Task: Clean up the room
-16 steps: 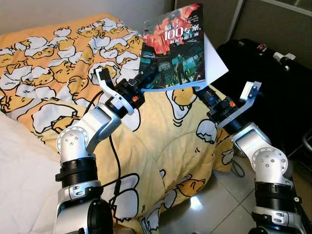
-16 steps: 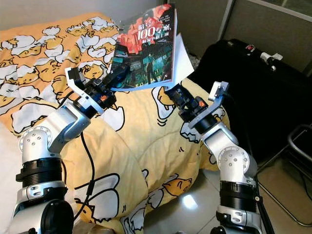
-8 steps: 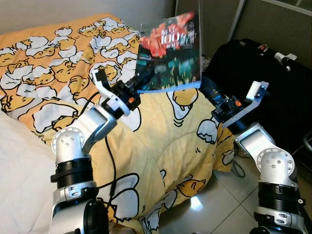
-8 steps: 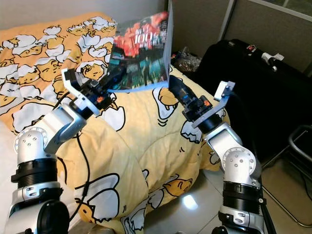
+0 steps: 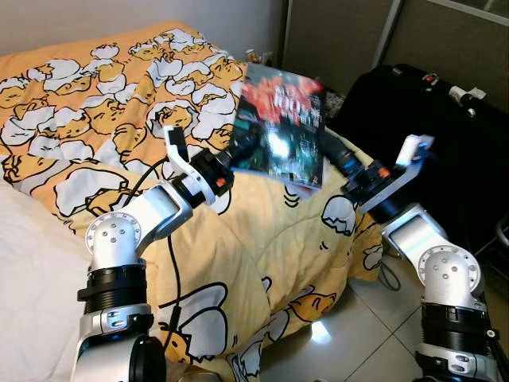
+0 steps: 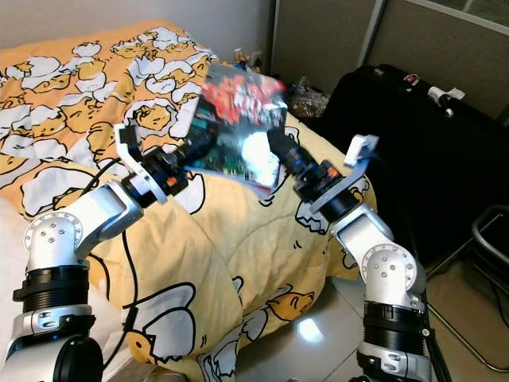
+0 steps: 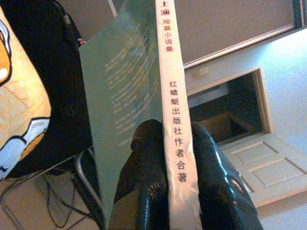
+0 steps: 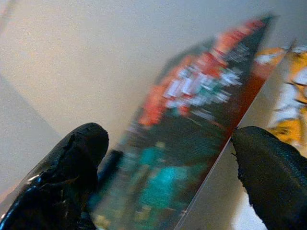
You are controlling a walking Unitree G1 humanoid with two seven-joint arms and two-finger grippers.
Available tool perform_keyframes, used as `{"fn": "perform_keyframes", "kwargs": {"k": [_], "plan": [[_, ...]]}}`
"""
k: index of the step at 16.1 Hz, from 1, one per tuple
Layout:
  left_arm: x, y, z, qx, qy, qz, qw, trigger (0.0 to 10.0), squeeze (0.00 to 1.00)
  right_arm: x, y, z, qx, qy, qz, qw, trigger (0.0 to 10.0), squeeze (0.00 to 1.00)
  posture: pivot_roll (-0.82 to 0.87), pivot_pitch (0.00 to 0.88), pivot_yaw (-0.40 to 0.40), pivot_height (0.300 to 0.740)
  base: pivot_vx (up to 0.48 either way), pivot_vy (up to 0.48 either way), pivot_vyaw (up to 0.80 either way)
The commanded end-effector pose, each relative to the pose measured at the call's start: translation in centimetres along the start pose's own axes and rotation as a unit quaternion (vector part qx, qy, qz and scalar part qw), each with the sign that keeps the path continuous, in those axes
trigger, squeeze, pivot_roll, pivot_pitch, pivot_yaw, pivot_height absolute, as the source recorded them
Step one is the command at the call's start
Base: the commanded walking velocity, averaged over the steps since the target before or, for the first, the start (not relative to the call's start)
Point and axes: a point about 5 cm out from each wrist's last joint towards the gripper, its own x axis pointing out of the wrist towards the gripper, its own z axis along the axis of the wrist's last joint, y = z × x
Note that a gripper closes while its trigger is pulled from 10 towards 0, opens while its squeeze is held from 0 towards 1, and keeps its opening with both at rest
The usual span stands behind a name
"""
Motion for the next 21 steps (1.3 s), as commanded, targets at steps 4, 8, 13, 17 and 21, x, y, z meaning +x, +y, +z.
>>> {"fn": "perform_keyframes", "kwargs": {"k": [4, 8, 13, 17, 21], "plan": [[-0.2, -1.3, 1.1, 0.016, -0.028, -0.044, 0.999, 0.0, 0.00, -0.8, -0.1, 0.1, -0.007, 0.000, -0.011, 1.000, 10.0, 0.00, 0.03, 0.000, 0.010, 0.740, 0.000, 0.000, 0.00], [-0.9, -1.8, 3.0, -0.016, -0.081, -0.080, 0.993, 0.0, 0.00, -3.2, -2.4, 3.6, 0.044, -0.119, -0.058, 0.990, 10.0, 0.00, 0.02, 0.000, 0.011, 0.740, 0.000, 0.000, 0.00], [0.2, -3.6, 1.5, -0.057, -0.057, -0.144, 0.986, 0.0, 0.00, -1.5, -4.8, -0.8, 0.068, -0.022, -0.114, 0.991, 10.0, 0.00, 0.03, 0.000, 0.010, 0.740, 0.000, 0.000, 0.00], [1.0, -1.5, 1.5, 0.075, -0.097, -0.009, 0.992, 0.0, 0.00, 0.1, -1.6, -0.4, 0.080, -0.038, 0.007, 0.996, 10.0, 0.00, 0.05, 0.000, -0.008, 0.740, 0.000, 0.000, 0.00], [2.6, -2.2, 1.6, 0.214, -0.132, 0.042, 0.967, 0.0, 0.00, 0.4, 0.6, -1.8, 0.096, -0.008, 0.066, 0.993, 10.0, 0.00, 0.04, 0.000, -0.006, 0.740, 0.000, 0.000, 0.00]]}}
